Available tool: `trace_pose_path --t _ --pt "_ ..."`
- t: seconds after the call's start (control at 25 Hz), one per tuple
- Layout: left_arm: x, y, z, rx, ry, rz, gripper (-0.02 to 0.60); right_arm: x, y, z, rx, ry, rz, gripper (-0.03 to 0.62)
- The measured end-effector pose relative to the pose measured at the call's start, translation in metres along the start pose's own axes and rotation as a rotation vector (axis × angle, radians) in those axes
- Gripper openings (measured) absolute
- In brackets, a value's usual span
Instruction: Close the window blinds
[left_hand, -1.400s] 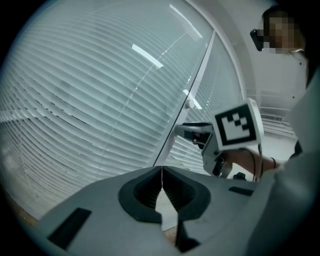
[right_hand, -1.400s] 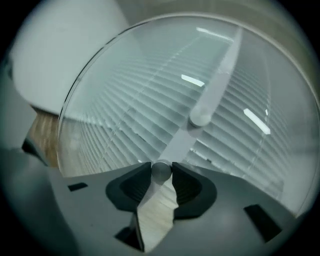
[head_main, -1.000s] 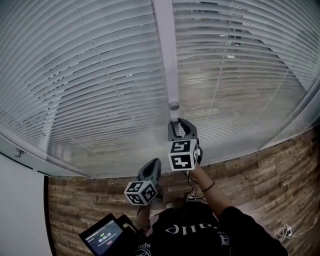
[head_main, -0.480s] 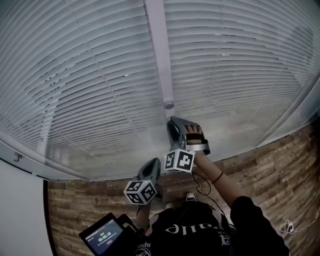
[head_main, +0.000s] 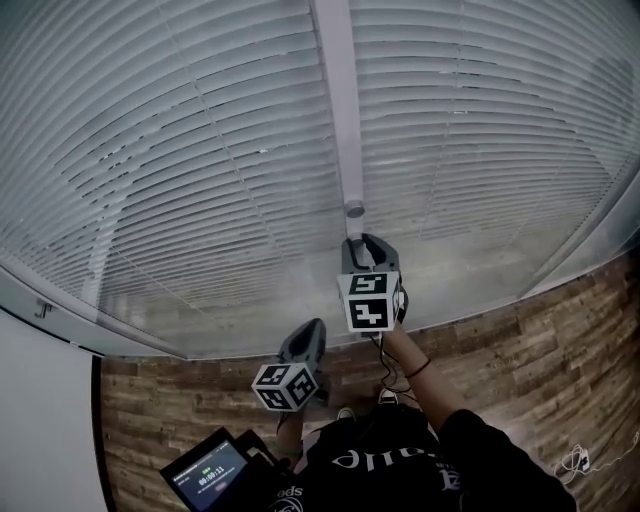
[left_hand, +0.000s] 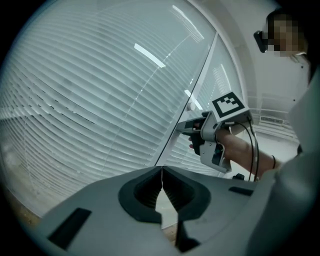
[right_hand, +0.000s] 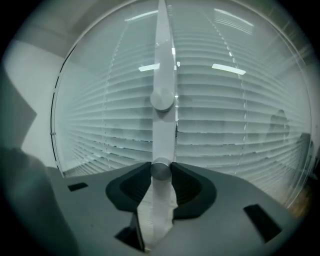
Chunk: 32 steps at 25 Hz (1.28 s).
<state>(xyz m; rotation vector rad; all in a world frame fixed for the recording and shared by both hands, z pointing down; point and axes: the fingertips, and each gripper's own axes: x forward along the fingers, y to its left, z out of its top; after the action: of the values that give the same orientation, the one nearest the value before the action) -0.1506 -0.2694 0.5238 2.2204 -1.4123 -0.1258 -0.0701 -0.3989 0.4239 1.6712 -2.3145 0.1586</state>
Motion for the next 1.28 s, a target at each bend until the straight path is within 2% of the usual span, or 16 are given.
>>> trace_pose_path --t 0.04,0.2,0.28,0.4,0.48,0.6,0.76,0.88,1.28 --pt "-0.002 0.002 0.000 -0.001 -0.001 0.003 0.005 -0.001 0.001 0.001 -0.076 0.000 -0.020 0.138" --pt "-0.011 0.009 0.002 -0.005 -0.003 0.006 0.005 -0.001 0.008 0.000 -0.499 -0.017 -0.138 0.138" --pt "-0.014 0.010 0.001 -0.003 0.002 0.001 0.005 0.000 0.009 -0.002 -0.646 -0.024 -0.171 0.138" --pt "-0.022 0.010 -0.001 0.004 0.009 -0.011 0.005 -0.002 0.013 -0.004 -0.791 -0.046 -0.192 0.137" --pt "-0.028 0.008 -0.003 0.009 0.016 -0.023 0.005 -0.004 0.014 -0.004 -0.804 -0.065 -0.199 0.137" --pt "-0.037 0.004 -0.006 0.022 0.032 -0.049 0.005 -0.011 0.014 0.000 -0.672 -0.093 -0.208 0.138" --pt "-0.049 0.006 -0.015 0.046 0.068 -0.079 0.005 -0.028 0.018 -0.007 -0.380 -0.048 -0.181 0.138" --pt "-0.059 0.007 -0.025 0.053 0.090 -0.089 0.005 -0.052 0.022 -0.032 -0.164 0.018 -0.129 0.138" --pt "-0.075 -0.033 -0.062 0.059 0.133 -0.136 0.005 -0.150 0.026 -0.131 0.392 0.121 0.045 0.138"
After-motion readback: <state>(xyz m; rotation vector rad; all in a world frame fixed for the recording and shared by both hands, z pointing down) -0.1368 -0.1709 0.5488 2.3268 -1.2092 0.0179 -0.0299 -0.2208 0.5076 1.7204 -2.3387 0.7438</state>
